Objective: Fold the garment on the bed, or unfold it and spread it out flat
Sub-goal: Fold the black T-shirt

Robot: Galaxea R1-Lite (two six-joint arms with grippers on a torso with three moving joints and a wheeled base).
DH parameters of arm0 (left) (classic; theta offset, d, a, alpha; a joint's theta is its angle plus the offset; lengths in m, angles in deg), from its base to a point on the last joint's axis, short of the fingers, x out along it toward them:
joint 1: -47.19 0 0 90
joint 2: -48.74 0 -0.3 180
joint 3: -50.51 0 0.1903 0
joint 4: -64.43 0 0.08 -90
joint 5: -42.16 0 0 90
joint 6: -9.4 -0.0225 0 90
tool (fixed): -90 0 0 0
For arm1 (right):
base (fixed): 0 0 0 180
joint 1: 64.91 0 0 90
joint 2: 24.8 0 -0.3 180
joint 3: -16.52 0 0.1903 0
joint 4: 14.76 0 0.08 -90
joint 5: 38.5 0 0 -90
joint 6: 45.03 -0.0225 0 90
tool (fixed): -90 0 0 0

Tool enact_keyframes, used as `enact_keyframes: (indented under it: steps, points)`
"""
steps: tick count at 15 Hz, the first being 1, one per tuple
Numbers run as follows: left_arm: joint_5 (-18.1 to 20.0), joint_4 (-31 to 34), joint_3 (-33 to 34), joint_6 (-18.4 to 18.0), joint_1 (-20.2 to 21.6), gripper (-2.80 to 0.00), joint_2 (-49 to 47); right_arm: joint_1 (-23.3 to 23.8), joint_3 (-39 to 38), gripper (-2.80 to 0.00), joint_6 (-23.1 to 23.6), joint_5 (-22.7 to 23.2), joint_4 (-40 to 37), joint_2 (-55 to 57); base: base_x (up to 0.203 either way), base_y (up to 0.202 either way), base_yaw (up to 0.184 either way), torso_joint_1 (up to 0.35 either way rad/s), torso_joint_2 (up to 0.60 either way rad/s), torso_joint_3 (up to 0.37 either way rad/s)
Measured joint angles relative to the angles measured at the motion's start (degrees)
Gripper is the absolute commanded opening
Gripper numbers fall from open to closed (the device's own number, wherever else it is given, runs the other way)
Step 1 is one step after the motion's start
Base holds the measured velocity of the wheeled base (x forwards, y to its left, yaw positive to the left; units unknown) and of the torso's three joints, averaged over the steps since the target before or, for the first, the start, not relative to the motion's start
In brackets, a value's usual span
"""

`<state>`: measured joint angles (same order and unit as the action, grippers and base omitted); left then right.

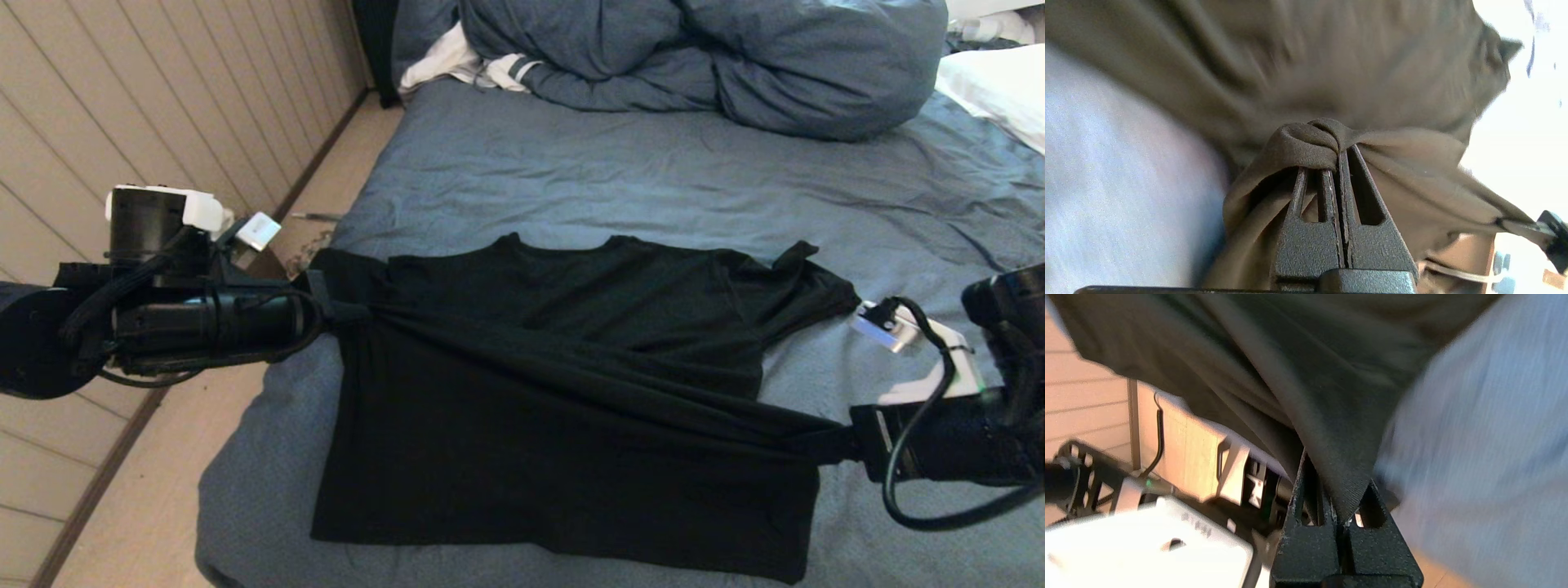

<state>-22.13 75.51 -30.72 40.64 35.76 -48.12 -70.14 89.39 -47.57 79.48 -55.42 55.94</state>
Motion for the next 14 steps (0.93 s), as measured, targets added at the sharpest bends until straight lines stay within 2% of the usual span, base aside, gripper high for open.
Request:
enact_keyframes:
  steps: [3, 9, 10, 14]
  points:
    - [0.39, -0.38, -4.78, 0.00, 1.35, -2.80, -5.64, -0.13, 6.75, -2.80, 0.00, 0.16, 1.03, 7.14, 0.000, 0.000, 0.000, 0.000, 0.00, 0.000]
    - [0.52, -0.33, -11.89, -0.18, 1.55, -2.80, -14.03, -0.26, 15.98, -2.80, -0.35, 0.29, 2.61, 17.40, 0.000, 0.000, 0.000, 0.000, 0.00, 0.000]
    - [0.50, -0.07, -12.74, -0.21, 1.51, 0.00, -14.86, -0.28, 17.24, -2.80, -0.41, 0.29, 2.61, 18.51, 0.000, 0.000, 0.000, 0.000, 0.00, 0.000]
    - [0.46, 3.71, -15.07, -0.44, 1.51, 0.00, -16.32, -0.44, 19.84, -2.80, -0.51, 0.33, 2.61, 21.22, 0.000, 0.000, 0.000, 0.000, 0.00, 0.000]
